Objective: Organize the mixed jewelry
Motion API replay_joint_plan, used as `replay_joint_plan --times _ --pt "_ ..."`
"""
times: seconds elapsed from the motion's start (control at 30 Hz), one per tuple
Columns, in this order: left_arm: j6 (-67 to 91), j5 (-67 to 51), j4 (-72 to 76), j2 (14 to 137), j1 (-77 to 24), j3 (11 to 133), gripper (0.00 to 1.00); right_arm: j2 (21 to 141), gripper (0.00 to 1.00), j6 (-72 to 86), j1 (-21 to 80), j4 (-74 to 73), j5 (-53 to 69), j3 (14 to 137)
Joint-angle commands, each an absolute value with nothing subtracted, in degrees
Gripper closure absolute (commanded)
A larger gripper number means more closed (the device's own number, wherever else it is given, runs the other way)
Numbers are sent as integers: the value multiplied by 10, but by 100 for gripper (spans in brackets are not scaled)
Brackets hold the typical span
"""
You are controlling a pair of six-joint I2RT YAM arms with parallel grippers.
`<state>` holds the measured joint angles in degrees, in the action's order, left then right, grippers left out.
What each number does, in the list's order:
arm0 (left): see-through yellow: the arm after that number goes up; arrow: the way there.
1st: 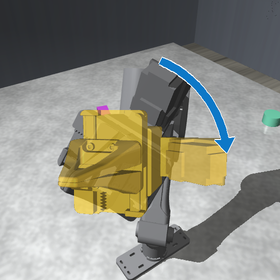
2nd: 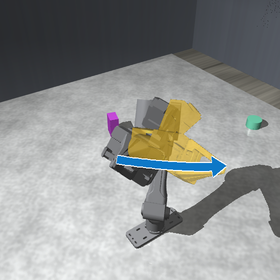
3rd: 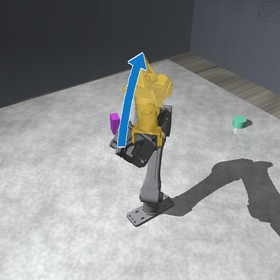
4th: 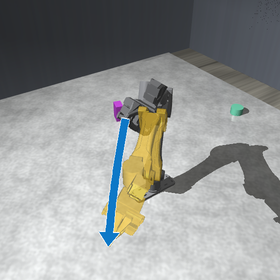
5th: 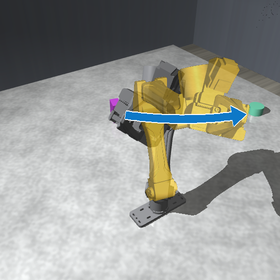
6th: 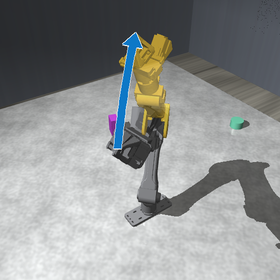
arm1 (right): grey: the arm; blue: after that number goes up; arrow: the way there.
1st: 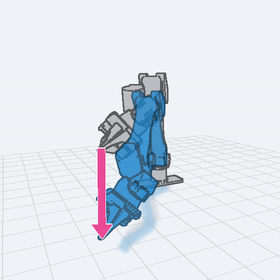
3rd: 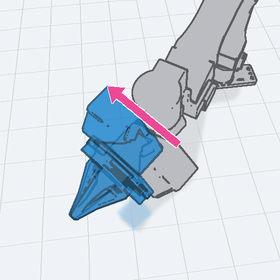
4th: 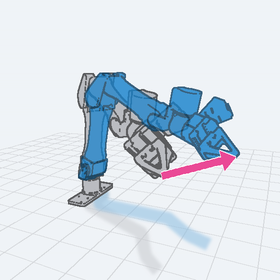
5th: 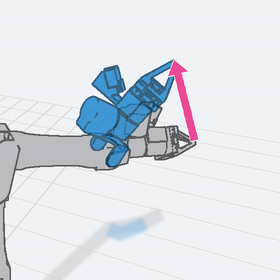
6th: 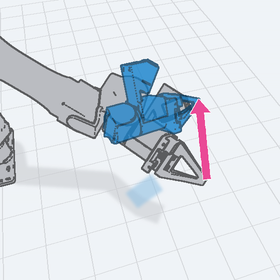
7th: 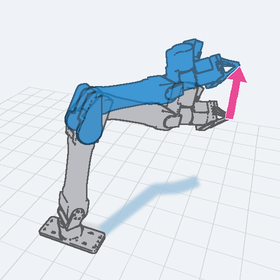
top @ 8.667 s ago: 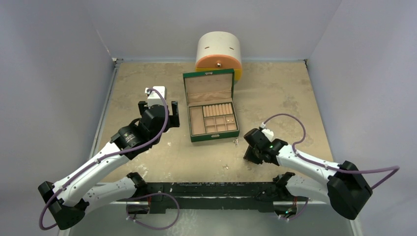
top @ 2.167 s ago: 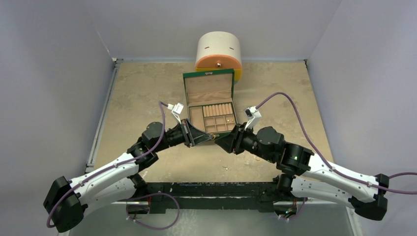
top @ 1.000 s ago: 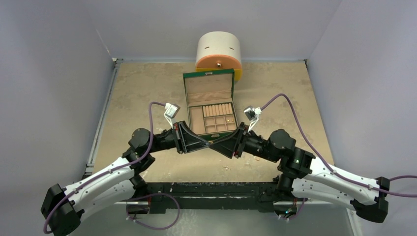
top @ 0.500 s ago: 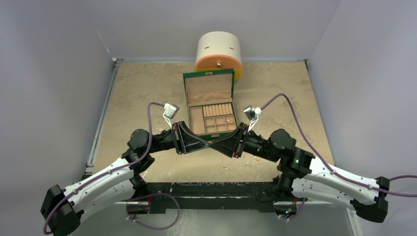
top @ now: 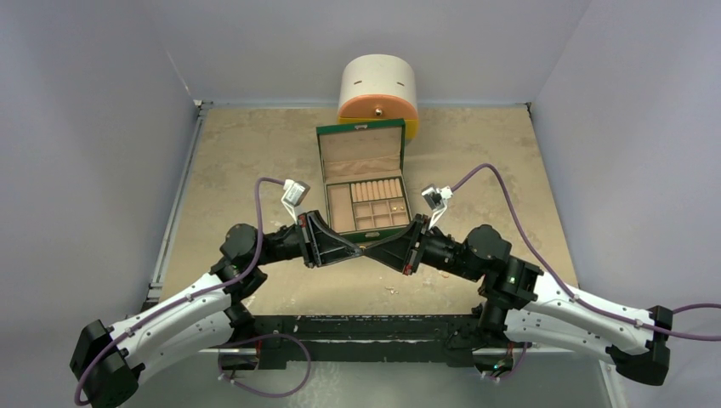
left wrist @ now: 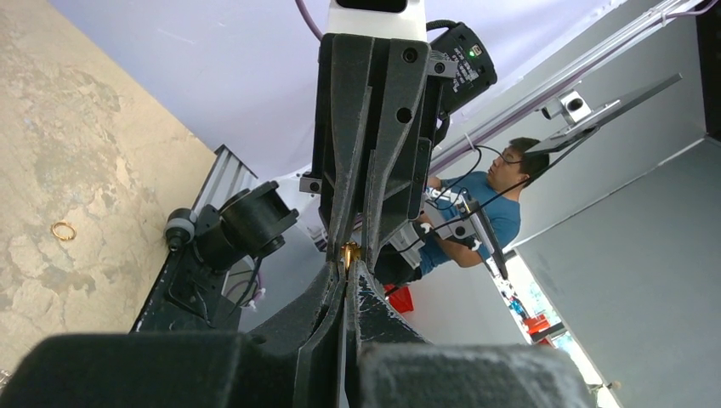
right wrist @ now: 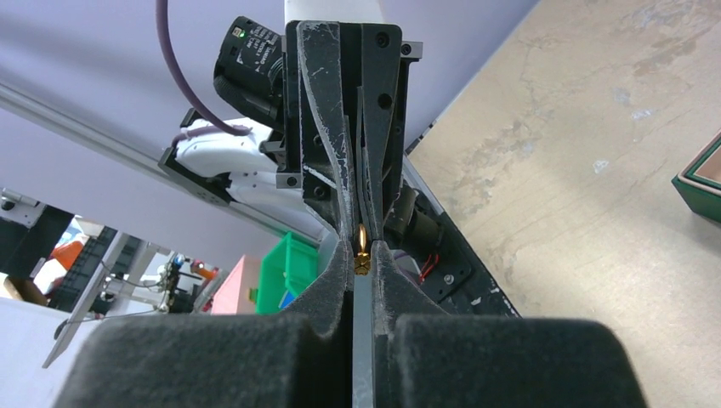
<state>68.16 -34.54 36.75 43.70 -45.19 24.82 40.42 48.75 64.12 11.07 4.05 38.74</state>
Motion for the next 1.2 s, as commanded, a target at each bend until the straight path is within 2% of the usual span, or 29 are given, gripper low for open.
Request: replay_joint_plan --times 0.0,0.1,0.13,0.23,0.3,0.37,0.67,1.0,1.17 --pt "677 -347 396 431 -456 247 100 396 100 492 643 159 50 382" --pt "672 -340 380 430 -456 249 100 393 100 493 643 161 49 381" --pt "667 -336 369 429 -456 251 93 391 100 492 643 160 47 381" --pt "647 -319 329 422 -455 259 64 386 100 488 643 150 37 383" --pt "629 -305 295 413 -456 265 52 383 100 484 643 129 24 390" --pt "606 -285 250 402 -456 275 45 380 100 478 643 105 9 399" --pt "517 -191 72 369 -456 336 38 420 100 434 643 -64 -120 473" --pt "376 -29 -202 365 -455 476 36 597 100 349 636 -240 -322 613" --pt "330 74 -289 356 -455 525 30 678 100 306 595 -259 -339 666"
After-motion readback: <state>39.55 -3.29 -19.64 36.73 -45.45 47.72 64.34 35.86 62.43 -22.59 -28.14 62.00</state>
